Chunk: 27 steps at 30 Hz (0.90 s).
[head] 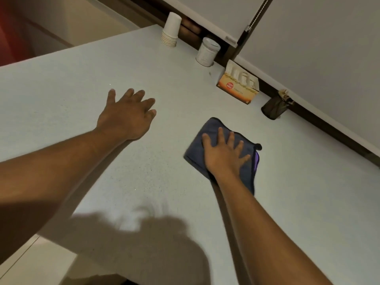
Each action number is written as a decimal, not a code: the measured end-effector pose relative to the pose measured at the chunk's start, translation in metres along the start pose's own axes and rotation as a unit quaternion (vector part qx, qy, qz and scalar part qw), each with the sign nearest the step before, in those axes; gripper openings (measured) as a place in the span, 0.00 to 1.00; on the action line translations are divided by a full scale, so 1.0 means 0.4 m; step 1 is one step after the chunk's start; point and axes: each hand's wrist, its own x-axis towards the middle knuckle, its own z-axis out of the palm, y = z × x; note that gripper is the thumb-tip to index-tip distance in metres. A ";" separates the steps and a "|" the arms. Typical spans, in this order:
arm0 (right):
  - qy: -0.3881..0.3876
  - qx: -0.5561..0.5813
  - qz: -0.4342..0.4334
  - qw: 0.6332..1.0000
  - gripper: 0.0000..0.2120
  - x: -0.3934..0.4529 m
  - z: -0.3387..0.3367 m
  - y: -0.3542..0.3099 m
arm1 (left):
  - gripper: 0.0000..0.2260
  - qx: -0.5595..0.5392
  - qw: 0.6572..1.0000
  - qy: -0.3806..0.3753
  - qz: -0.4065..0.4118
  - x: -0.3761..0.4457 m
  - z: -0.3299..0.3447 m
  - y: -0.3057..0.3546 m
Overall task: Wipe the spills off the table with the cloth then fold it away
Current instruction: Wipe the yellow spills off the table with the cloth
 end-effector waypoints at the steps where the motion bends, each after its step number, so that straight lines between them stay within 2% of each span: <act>1: -0.003 0.005 -0.001 1.000 0.38 -0.017 0.011 -0.037 | 0.27 0.002 1.000 0.002 0.002 0.001 -0.001 0.001; 2: -0.006 0.000 -0.030 1.000 0.38 -0.042 0.025 -0.066 | 0.27 0.004 1.000 0.003 0.004 0.002 -0.001 0.001; 4: -0.001 -0.025 -0.147 0.989 0.37 -0.118 0.047 -0.078 | 0.27 0.003 1.000 0.005 0.002 0.006 0.000 -0.001; 7: -0.013 -0.035 -0.350 0.936 0.35 -0.220 0.042 0.021 | 0.29 0.005 1.000 -0.001 -0.004 0.009 0.009 -0.012; 9: -0.051 -0.032 -0.437 0.898 0.34 -0.215 0.010 0.120 | 0.30 0.014 1.000 0.003 0.005 0.012 0.015 -0.015; 10: -0.063 -0.036 -0.452 0.889 0.34 -0.186 -0.010 0.162 | 0.30 0.018 1.000 0.006 0.008 0.012 0.017 -0.015; 12: -0.061 -0.043 -0.415 0.907 0.34 -0.104 -0.037 0.195 | 0.30 0.023 1.000 0.007 0.010 0.011 0.017 -0.013; 15: -0.026 -0.043 -0.235 0.971 0.35 0.013 -0.041 0.109 | 0.29 0.017 1.000 0.004 0.007 0.009 0.014 -0.008; 17: -0.016 -0.038 -0.164 0.986 0.36 0.044 -0.018 0.018 | 0.29 0.012 1.000 0.002 0.005 0.009 0.010 -0.006; 19: -0.010 -0.037 -0.184 0.982 0.37 0.014 0.014 -0.051 | 0.28 0.015 1.000 0.002 0.004 0.008 0.007 -0.007; 21: -0.002 -0.036 -0.250 0.967 0.37 -0.072 0.041 -0.066 | 0.28 0.017 1.000 0.002 0.004 0.010 0.008 -0.010; 24: 0.001 -0.026 -0.341 0.940 0.35 -0.201 0.047 0.045 | 0.29 0.016 1.000 -0.003 0.003 0.017 0.010 -0.015; 26: -0.001 -0.018 -0.322 0.947 0.35 -0.207 0.014 0.178 | 0.29 0.021 1.000 0.000 0.009 0.016 0.016 -0.017; 27: 0.001 -0.018 -0.277 0.961 0.35 -0.178 -0.011 0.243 | 0.29 0.023 1.000 0.004 0.013 0.016 0.019 -0.017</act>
